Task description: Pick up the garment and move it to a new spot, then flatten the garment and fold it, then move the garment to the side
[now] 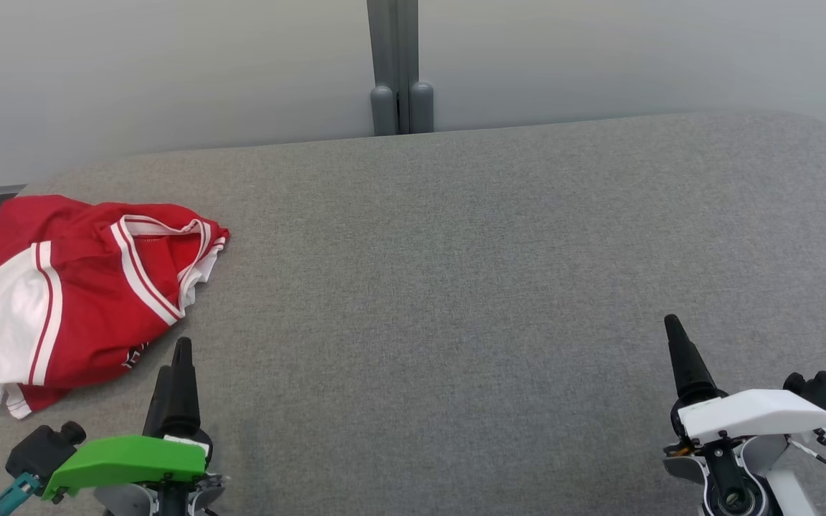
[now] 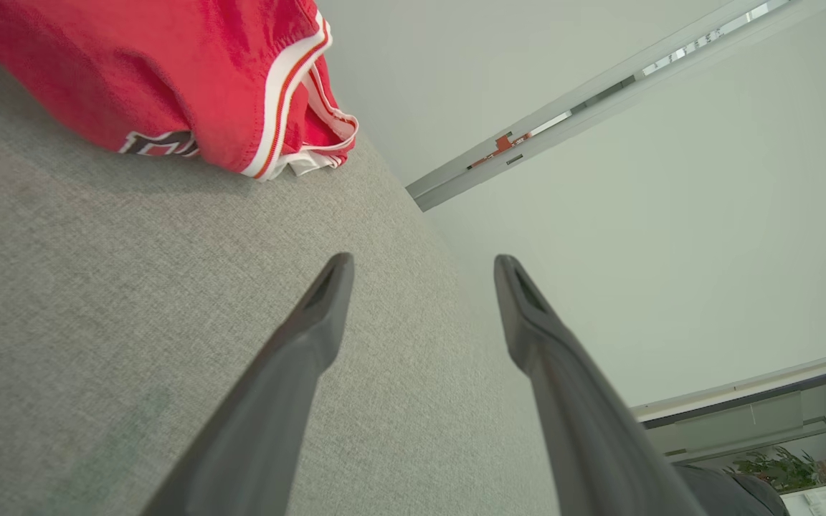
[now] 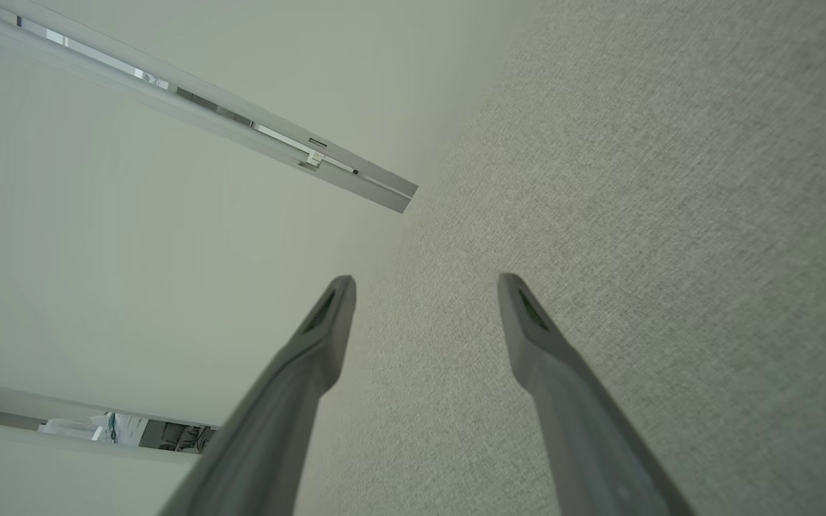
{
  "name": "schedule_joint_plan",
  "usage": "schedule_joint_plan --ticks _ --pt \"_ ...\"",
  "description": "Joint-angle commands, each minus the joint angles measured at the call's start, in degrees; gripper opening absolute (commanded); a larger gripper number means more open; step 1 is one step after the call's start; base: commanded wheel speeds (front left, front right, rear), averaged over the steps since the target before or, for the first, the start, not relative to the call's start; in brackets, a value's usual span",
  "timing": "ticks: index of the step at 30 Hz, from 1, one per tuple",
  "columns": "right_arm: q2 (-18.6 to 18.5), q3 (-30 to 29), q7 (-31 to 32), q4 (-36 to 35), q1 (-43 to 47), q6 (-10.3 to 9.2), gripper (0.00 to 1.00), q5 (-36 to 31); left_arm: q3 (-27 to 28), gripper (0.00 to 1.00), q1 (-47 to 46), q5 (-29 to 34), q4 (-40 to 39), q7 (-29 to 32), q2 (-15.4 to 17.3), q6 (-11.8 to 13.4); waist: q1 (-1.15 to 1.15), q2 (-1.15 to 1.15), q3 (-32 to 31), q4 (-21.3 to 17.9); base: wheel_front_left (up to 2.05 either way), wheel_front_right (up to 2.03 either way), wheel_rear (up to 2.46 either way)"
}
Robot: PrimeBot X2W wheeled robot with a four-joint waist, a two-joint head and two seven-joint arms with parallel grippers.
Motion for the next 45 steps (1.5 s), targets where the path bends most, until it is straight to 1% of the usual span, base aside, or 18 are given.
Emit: schedule_joint_plan --ticks 1,13,25,40,45 --pt "-0.3 0.2 -0.7 -0.5 -1.6 0.24 1.00 -3.0 -0.4 1.00 -0.9 3.0 -1.0 -0.6 0.5 0.2 0.00 0.00 0.0 0.0 0.00 0.00 0.00" --pt "-0.4 0.9 -3.0 -0.3 -1.9 0.26 1.00 -16.3 -2.7 1.00 -0.9 16.8 -0.4 -2.8 0.5 1.8 0.00 0.00 0.0 0.2 0.00 0.00 0.00" --pt "-0.5 1.4 -5.0 0.7 -2.5 0.28 1.00 -25.8 -4.6 1.00 -1.3 28.1 0.5 -4.8 0.6 3.0 0.00 0.00 0.0 0.3 0.00 0.00 0.00" --pt "-0.5 2.0 -7.2 1.4 -3.1 0.29 1.00 -34.9 -6.2 1.00 -1.7 38.5 0.4 -7.0 0.7 3.2 0.00 0.00 0.1 0.5 0.00 0.00 0.00" --pt "-0.6 2.2 -7.9 1.6 -3.1 0.26 1.00 -37.3 -6.6 1.00 -1.6 41.1 0.3 -7.7 0.8 3.4 0.00 0.00 0.0 0.5 0.00 0.00 0.00"
